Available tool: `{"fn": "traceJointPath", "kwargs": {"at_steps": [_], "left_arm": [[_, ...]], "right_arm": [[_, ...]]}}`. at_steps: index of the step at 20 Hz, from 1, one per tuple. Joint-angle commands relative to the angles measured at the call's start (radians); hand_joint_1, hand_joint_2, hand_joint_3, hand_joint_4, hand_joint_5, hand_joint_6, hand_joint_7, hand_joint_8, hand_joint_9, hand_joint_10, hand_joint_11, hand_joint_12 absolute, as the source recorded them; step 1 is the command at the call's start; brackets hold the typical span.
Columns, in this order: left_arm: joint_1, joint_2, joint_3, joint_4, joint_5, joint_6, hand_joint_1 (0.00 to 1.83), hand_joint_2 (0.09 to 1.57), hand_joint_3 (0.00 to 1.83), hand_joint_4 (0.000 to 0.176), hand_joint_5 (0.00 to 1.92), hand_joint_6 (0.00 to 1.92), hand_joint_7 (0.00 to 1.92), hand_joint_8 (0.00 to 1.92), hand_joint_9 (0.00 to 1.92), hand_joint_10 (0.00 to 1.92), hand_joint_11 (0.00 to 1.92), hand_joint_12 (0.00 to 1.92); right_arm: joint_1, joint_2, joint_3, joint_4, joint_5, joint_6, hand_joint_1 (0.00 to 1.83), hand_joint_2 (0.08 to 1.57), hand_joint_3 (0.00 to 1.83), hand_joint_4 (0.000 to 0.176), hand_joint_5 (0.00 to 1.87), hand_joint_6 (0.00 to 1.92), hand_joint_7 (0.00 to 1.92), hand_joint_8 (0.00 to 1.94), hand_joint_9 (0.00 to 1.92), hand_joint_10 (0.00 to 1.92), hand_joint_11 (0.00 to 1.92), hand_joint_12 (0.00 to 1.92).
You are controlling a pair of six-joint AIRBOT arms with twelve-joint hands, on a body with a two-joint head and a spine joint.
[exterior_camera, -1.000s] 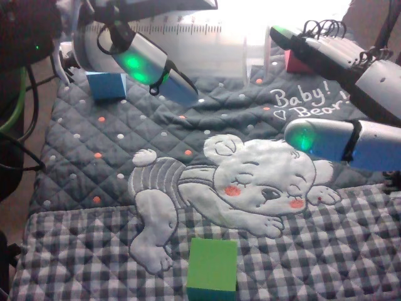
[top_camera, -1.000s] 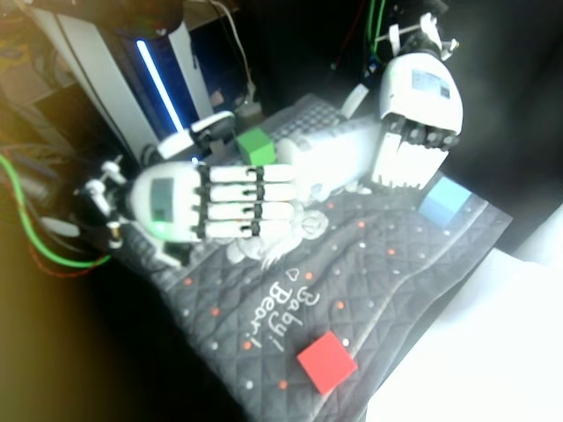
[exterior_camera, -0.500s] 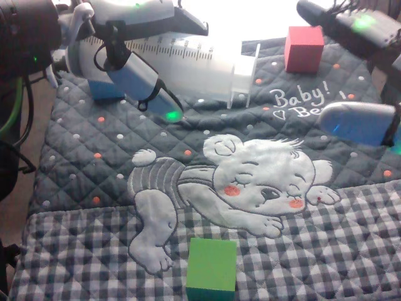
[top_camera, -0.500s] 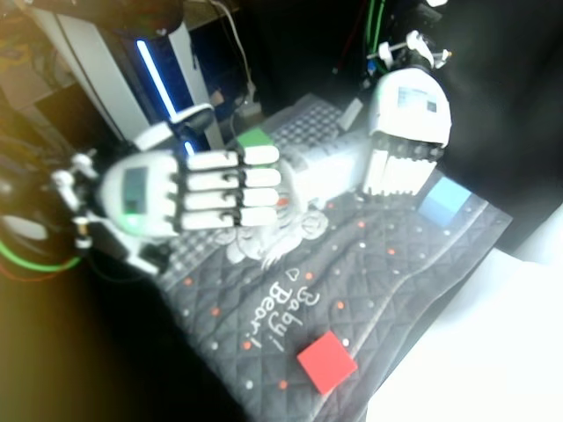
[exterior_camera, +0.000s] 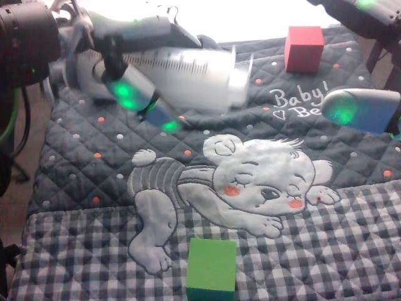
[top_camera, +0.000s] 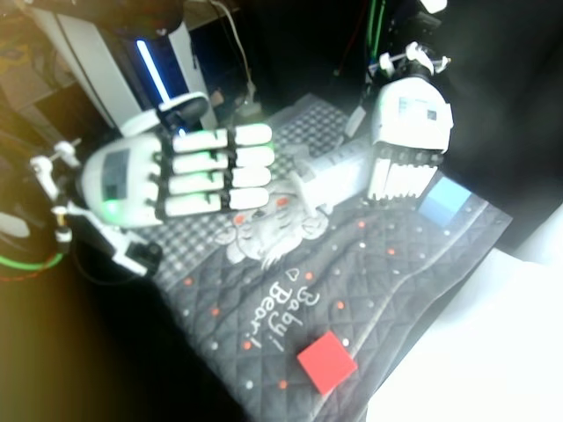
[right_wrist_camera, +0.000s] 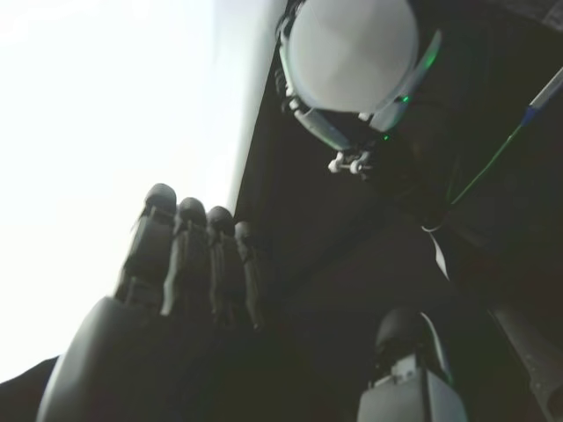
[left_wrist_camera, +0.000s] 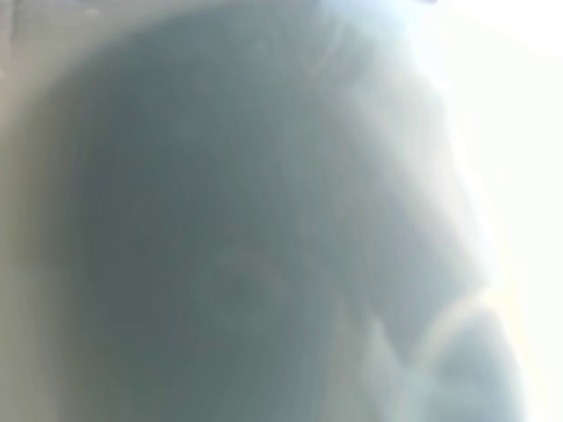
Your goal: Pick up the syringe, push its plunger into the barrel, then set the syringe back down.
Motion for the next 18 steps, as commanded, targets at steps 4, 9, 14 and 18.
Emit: {"fn": "traceJointPath", "kwargs": {"at_steps": [4,9,14,18], "left_arm": [[-0.013,-0.006,-0.001,-0.027,-0.051,0.000,1.31,1.19,0.00,0.000,1.32,1.92,1.43,1.92,1.41,1.92,1.14,1.92],[-0.012,-0.013,0.000,0.010,-0.051,-0.026,1.35,1.18,0.00,0.000,1.26,1.92,1.40,1.92,1.43,1.92,1.37,1.92],[-0.010,-0.013,-0.001,0.011,-0.052,-0.027,1.35,1.18,0.00,0.000,1.20,1.92,1.36,1.92,1.42,1.92,1.39,1.92],[-0.006,-0.013,-0.004,0.016,-0.052,-0.028,1.28,1.17,0.00,0.000,0.93,1.92,1.17,1.92,1.31,1.92,1.33,1.92]], "right_arm": [[0.013,0.002,-0.001,0.016,0.120,0.002,0.00,1.05,0.01,0.000,0.12,0.00,0.10,0.00,0.07,0.00,0.06,0.05],[0.013,-0.004,-0.001,0.016,0.120,0.002,0.00,0.89,0.00,0.000,0.13,0.01,0.11,0.01,0.10,0.01,0.09,0.09],[0.014,-0.004,-0.001,0.016,0.120,0.002,0.00,1.08,0.03,0.013,0.13,0.00,0.11,0.00,0.11,0.00,0.08,0.11],[0.014,-0.006,-0.001,0.016,0.120,0.001,0.00,0.89,0.00,0.000,0.11,0.01,0.09,0.00,0.09,0.01,0.05,0.13]]}}
